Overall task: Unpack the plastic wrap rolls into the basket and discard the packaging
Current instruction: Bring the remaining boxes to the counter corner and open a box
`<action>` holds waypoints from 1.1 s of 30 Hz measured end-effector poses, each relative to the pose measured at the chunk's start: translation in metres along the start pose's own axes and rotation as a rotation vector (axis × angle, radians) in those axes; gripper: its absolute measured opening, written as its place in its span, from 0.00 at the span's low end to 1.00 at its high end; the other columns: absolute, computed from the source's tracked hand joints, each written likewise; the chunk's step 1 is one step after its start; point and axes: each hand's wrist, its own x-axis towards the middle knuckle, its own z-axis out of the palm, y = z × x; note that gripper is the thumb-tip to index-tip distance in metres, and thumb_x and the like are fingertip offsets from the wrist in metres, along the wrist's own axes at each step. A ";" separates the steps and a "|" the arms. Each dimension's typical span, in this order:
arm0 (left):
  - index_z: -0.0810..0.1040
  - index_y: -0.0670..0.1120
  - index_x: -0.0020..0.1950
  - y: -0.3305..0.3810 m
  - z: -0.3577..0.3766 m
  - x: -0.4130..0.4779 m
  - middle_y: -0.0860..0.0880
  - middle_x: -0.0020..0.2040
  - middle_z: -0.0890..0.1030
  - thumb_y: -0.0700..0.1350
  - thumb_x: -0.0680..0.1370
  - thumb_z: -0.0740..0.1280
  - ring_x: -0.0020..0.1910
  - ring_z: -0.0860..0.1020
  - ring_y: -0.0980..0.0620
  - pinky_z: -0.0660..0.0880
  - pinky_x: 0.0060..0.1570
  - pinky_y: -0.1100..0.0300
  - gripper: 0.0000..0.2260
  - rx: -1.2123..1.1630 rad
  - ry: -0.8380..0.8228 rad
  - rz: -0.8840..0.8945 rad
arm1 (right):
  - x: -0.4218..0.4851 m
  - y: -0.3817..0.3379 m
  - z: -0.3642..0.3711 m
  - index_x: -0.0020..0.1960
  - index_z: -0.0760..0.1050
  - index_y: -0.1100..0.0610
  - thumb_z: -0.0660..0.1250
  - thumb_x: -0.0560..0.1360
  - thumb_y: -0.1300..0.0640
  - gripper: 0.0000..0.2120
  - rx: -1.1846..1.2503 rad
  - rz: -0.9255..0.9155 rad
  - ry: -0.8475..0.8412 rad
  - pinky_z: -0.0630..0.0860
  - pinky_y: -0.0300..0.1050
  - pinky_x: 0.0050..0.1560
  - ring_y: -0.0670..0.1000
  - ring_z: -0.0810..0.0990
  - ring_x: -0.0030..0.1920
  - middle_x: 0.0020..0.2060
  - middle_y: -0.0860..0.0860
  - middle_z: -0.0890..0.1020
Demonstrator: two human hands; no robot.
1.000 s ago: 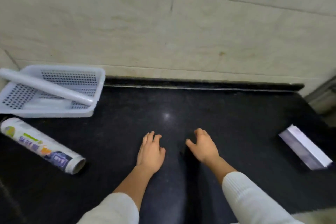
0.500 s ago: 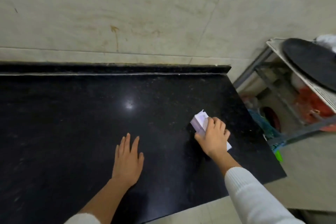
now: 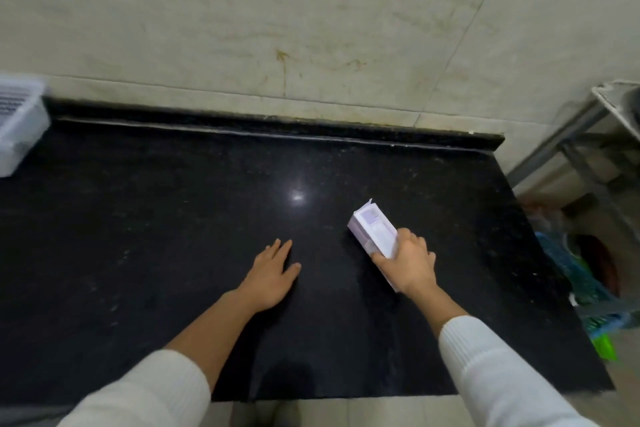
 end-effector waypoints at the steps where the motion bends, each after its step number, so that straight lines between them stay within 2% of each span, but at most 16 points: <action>1: 0.50 0.50 0.79 -0.002 -0.008 -0.004 0.47 0.80 0.47 0.57 0.82 0.53 0.79 0.45 0.45 0.46 0.76 0.51 0.28 -0.079 0.033 -0.050 | 0.000 -0.019 0.006 0.57 0.69 0.55 0.67 0.69 0.39 0.25 0.019 -0.046 -0.017 0.67 0.54 0.57 0.55 0.71 0.60 0.57 0.52 0.77; 6: 0.55 0.47 0.78 -0.042 -0.045 -0.038 0.44 0.80 0.53 0.54 0.82 0.55 0.78 0.50 0.44 0.49 0.76 0.51 0.26 -0.249 0.186 -0.259 | -0.016 -0.122 0.039 0.58 0.69 0.55 0.66 0.69 0.38 0.25 0.098 -0.264 -0.099 0.66 0.53 0.55 0.56 0.72 0.59 0.55 0.52 0.77; 10: 0.62 0.44 0.76 -0.093 -0.078 -0.078 0.44 0.76 0.64 0.51 0.82 0.57 0.75 0.60 0.45 0.58 0.75 0.52 0.23 -0.362 0.351 -0.365 | -0.042 -0.201 0.071 0.59 0.69 0.53 0.67 0.70 0.37 0.26 0.149 -0.425 -0.196 0.67 0.51 0.56 0.54 0.72 0.59 0.56 0.50 0.76; 13: 0.68 0.45 0.73 -0.133 -0.103 -0.109 0.46 0.71 0.72 0.50 0.81 0.59 0.70 0.69 0.48 0.64 0.67 0.58 0.20 -0.454 0.459 -0.398 | -0.066 -0.253 0.095 0.60 0.68 0.53 0.67 0.70 0.37 0.26 0.164 -0.512 -0.258 0.69 0.51 0.56 0.53 0.73 0.58 0.56 0.50 0.76; 17: 0.74 0.47 0.67 -0.185 -0.143 -0.138 0.48 0.66 0.77 0.51 0.80 0.61 0.60 0.74 0.53 0.64 0.57 0.63 0.17 -0.577 0.601 -0.373 | -0.097 -0.325 0.123 0.60 0.68 0.52 0.66 0.69 0.36 0.27 0.163 -0.609 -0.311 0.70 0.52 0.58 0.53 0.73 0.58 0.55 0.50 0.76; 20: 0.78 0.51 0.62 -0.227 -0.181 -0.150 0.52 0.61 0.79 0.53 0.78 0.63 0.49 0.74 0.65 0.67 0.48 0.68 0.14 -0.704 0.655 -0.307 | -0.117 -0.385 0.142 0.59 0.68 0.51 0.66 0.69 0.36 0.26 0.188 -0.662 -0.309 0.72 0.52 0.56 0.52 0.74 0.57 0.54 0.49 0.77; 21: 0.78 0.51 0.62 -0.241 -0.195 -0.154 0.52 0.60 0.80 0.53 0.77 0.64 0.48 0.75 0.66 0.68 0.46 0.69 0.14 -0.749 0.651 -0.292 | -0.124 -0.406 0.148 0.59 0.69 0.51 0.67 0.69 0.36 0.26 0.197 -0.666 -0.301 0.72 0.53 0.56 0.52 0.74 0.56 0.54 0.49 0.77; 22: 0.77 0.51 0.62 -0.255 -0.208 -0.159 0.52 0.59 0.81 0.53 0.76 0.66 0.49 0.76 0.66 0.70 0.47 0.68 0.16 -0.795 0.642 -0.286 | -0.132 -0.426 0.155 0.58 0.69 0.51 0.67 0.68 0.35 0.26 0.208 -0.660 -0.293 0.73 0.53 0.56 0.52 0.75 0.56 0.54 0.49 0.77; 25: 0.71 0.50 0.68 -0.300 -0.250 -0.171 0.50 0.59 0.81 0.54 0.73 0.71 0.55 0.79 0.55 0.75 0.59 0.55 0.25 -0.907 0.638 -0.298 | -0.159 -0.488 0.172 0.58 0.69 0.51 0.68 0.68 0.37 0.26 0.257 -0.646 -0.281 0.75 0.54 0.54 0.52 0.75 0.55 0.53 0.49 0.77; 26: 0.70 0.50 0.68 -0.315 -0.266 -0.175 0.50 0.59 0.81 0.54 0.72 0.71 0.56 0.80 0.54 0.76 0.60 0.53 0.26 -0.940 0.649 -0.297 | -0.168 -0.508 0.177 0.58 0.69 0.50 0.69 0.67 0.38 0.25 0.276 -0.655 -0.276 0.76 0.53 0.53 0.52 0.75 0.55 0.53 0.48 0.77; 27: 0.70 0.51 0.67 -0.329 -0.281 -0.178 0.50 0.57 0.81 0.53 0.72 0.72 0.54 0.81 0.54 0.78 0.58 0.54 0.25 -0.985 0.664 -0.279 | -0.176 -0.528 0.180 0.58 0.69 0.50 0.69 0.67 0.40 0.25 0.297 -0.667 -0.267 0.76 0.53 0.53 0.52 0.75 0.54 0.53 0.48 0.77; 28: 0.70 0.52 0.65 -0.342 -0.296 -0.182 0.51 0.54 0.82 0.52 0.72 0.72 0.50 0.83 0.57 0.80 0.51 0.59 0.24 -1.032 0.679 -0.252 | -0.184 -0.547 0.183 0.58 0.69 0.50 0.70 0.67 0.41 0.24 0.322 -0.673 -0.258 0.76 0.52 0.52 0.51 0.75 0.54 0.52 0.47 0.77; 30: 0.69 0.52 0.61 -0.364 -0.322 -0.189 0.53 0.51 0.82 0.50 0.72 0.73 0.43 0.84 0.62 0.79 0.37 0.69 0.21 -1.099 0.714 -0.206 | -0.198 -0.579 0.188 0.56 0.69 0.50 0.69 0.65 0.42 0.23 0.368 -0.685 -0.242 0.76 0.52 0.51 0.51 0.74 0.53 0.51 0.47 0.76; 31: 0.68 0.51 0.60 -0.373 -0.334 -0.190 0.52 0.52 0.81 0.49 0.72 0.73 0.43 0.83 0.62 0.78 0.36 0.69 0.20 -1.135 0.732 -0.190 | -0.204 -0.592 0.190 0.56 0.68 0.49 0.68 0.64 0.42 0.24 0.381 -0.698 -0.240 0.75 0.52 0.51 0.51 0.74 0.52 0.50 0.46 0.76; 33: 0.68 0.50 0.59 -0.389 -0.353 -0.192 0.51 0.53 0.81 0.49 0.73 0.73 0.45 0.84 0.59 0.79 0.39 0.65 0.20 -1.196 0.747 -0.160 | -0.213 -0.612 0.192 0.58 0.68 0.48 0.67 0.64 0.41 0.25 0.408 -0.730 -0.256 0.76 0.50 0.51 0.49 0.73 0.52 0.51 0.45 0.75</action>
